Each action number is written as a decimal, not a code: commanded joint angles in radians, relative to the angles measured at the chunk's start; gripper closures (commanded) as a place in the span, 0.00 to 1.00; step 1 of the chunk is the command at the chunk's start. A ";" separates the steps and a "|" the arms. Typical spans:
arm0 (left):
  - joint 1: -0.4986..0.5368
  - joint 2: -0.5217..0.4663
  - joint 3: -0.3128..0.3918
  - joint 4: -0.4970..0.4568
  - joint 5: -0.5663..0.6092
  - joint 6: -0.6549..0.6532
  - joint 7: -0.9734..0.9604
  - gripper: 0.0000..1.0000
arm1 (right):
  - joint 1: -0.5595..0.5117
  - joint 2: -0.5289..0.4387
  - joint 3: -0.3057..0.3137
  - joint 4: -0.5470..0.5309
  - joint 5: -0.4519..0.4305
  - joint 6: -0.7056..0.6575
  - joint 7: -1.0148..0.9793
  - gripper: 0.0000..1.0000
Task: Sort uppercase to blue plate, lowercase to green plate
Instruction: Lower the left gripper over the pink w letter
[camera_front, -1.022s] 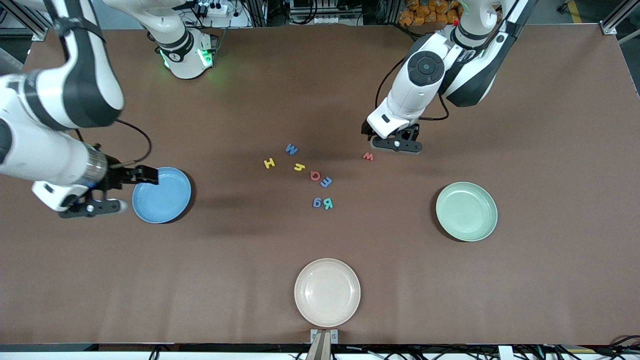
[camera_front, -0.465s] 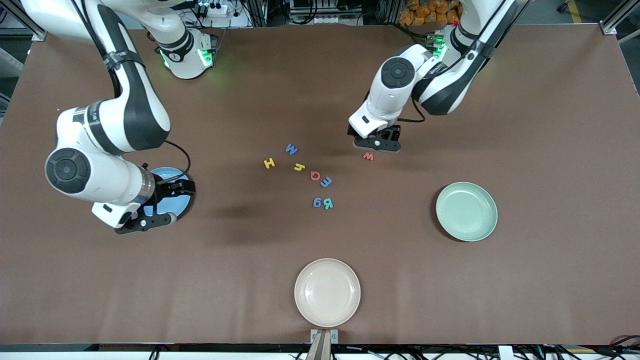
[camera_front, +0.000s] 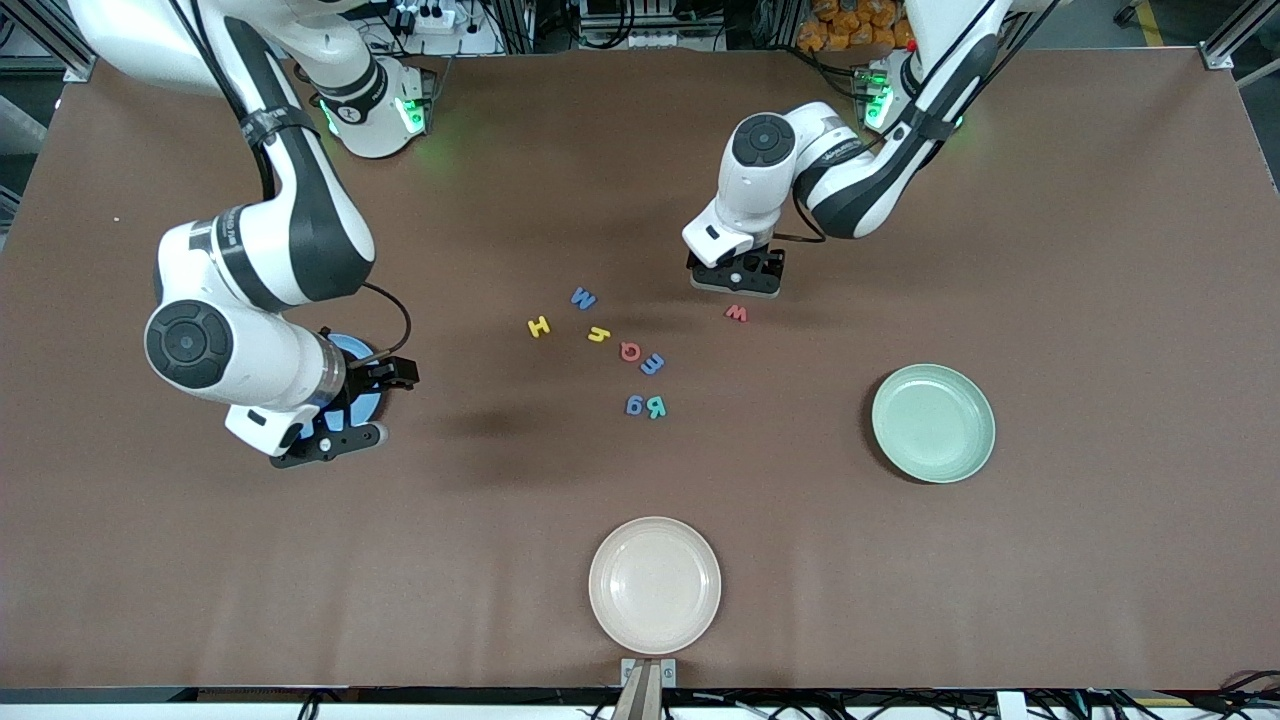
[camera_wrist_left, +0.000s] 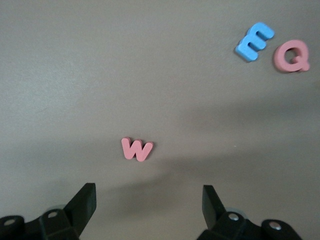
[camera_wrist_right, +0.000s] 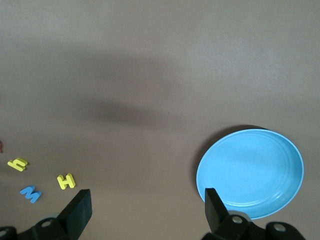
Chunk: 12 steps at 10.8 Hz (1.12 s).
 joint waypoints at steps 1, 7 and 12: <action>0.001 0.033 0.013 0.008 0.041 0.018 -0.031 0.06 | -0.003 0.016 0.002 0.026 0.032 -0.004 0.019 0.00; -0.061 0.104 0.112 0.010 0.041 0.093 -0.032 0.13 | -0.023 0.013 0.000 0.055 0.029 0.008 0.021 0.00; -0.060 0.141 0.125 0.033 0.043 0.095 -0.028 0.14 | -0.005 0.027 0.000 0.054 0.032 0.036 0.021 0.00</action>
